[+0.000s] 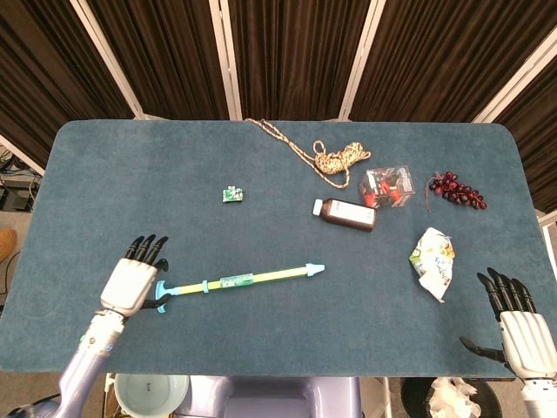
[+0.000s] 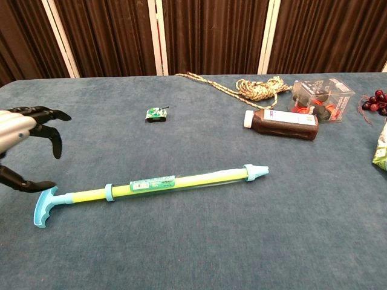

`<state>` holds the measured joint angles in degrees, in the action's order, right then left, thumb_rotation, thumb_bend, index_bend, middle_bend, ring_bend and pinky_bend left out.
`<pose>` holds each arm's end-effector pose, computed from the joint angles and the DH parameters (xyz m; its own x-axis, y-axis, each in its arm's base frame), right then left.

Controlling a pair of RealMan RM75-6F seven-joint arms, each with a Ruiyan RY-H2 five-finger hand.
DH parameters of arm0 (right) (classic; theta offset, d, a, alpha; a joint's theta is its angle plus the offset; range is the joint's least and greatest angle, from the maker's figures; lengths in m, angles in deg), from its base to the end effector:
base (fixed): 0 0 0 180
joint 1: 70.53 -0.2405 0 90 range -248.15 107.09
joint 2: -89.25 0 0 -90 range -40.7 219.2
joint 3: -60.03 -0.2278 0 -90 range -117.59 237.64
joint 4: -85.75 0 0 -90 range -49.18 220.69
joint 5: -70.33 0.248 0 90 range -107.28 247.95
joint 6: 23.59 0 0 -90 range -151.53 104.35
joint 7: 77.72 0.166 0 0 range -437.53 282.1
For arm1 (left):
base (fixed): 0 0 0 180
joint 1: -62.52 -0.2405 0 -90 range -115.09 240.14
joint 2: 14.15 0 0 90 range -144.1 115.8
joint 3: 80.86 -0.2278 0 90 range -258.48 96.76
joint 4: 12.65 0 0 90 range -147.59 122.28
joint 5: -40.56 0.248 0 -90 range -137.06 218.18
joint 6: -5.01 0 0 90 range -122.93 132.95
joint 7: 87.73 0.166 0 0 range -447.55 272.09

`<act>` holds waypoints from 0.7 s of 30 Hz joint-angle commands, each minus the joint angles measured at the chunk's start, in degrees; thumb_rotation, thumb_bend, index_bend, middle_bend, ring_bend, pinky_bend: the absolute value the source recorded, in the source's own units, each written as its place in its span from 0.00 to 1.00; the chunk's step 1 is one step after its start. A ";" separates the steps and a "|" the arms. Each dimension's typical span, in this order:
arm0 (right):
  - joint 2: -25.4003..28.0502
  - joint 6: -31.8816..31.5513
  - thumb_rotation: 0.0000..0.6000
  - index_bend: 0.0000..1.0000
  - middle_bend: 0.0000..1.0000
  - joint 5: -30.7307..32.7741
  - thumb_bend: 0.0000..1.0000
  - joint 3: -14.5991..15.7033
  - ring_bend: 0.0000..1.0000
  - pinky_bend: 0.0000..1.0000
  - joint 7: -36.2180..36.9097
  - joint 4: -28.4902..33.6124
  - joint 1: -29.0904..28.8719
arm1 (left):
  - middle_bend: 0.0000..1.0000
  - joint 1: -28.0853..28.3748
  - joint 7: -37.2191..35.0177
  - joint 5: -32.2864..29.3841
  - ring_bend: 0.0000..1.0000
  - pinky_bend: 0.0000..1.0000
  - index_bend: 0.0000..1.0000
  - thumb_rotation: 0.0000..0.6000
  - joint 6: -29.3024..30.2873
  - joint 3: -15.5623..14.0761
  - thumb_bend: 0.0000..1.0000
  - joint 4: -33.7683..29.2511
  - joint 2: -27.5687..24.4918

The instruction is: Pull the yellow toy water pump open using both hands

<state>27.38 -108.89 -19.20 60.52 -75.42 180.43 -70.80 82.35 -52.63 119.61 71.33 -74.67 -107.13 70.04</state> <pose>-0.3061 -0.1646 0.1072 0.3589 -0.0883 0.9292 -0.9325 0.0081 0.3610 -0.1836 0.2602 -0.0325 0.6095 0.1465 0.7792 0.7774 -0.3031 -0.5511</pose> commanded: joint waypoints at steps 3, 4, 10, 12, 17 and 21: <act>-0.11 0.29 1.00 0.02 0.00 0.35 0.14 -0.08 0.00 0.00 -0.01 0.06 -0.08 | 0.06 1.68 2.99 -3.74 0.00 0.08 0.44 1.00 -1.27 1.03 0.24 2.37 3.84; -0.14 0.41 1.00 0.02 0.00 0.49 0.14 -0.11 0.00 0.00 0.00 0.09 -0.12 | 0.06 2.02 3.58 -4.80 0.00 0.08 0.45 1.00 -1.59 1.23 0.24 2.71 4.61; -0.33 0.75 1.00 0.02 0.00 0.87 0.15 -0.30 0.00 0.00 0.07 0.14 -0.31 | 0.07 3.41 5.60 -8.23 0.00 0.09 0.46 1.00 -2.73 1.51 0.25 3.93 7.43; -0.39 0.83 1.00 0.02 0.00 0.98 0.15 -0.36 0.00 0.00 0.01 0.13 -0.36 | 0.06 3.75 6.08 -8.89 0.00 0.09 0.46 1.00 -2.83 1.45 0.25 4.30 8.16; -0.52 1.14 1.00 0.02 0.00 1.30 0.15 -0.44 0.00 0.00 -0.02 0.06 -0.48 | 0.06 4.33 7.24 -10.18 0.00 0.09 0.46 1.00 -2.68 0.99 0.25 5.44 9.71; -0.63 1.28 1.00 0.02 0.00 1.46 0.15 -0.51 0.00 0.00 -0.08 0.05 -0.57 | 0.06 4.59 7.76 -10.74 0.00 0.09 0.47 1.00 -2.50 0.36 0.25 5.96 10.41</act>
<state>26.74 -107.61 -17.74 60.01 -75.49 180.49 -71.37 86.88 -44.93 108.95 68.79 -74.24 -101.25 80.37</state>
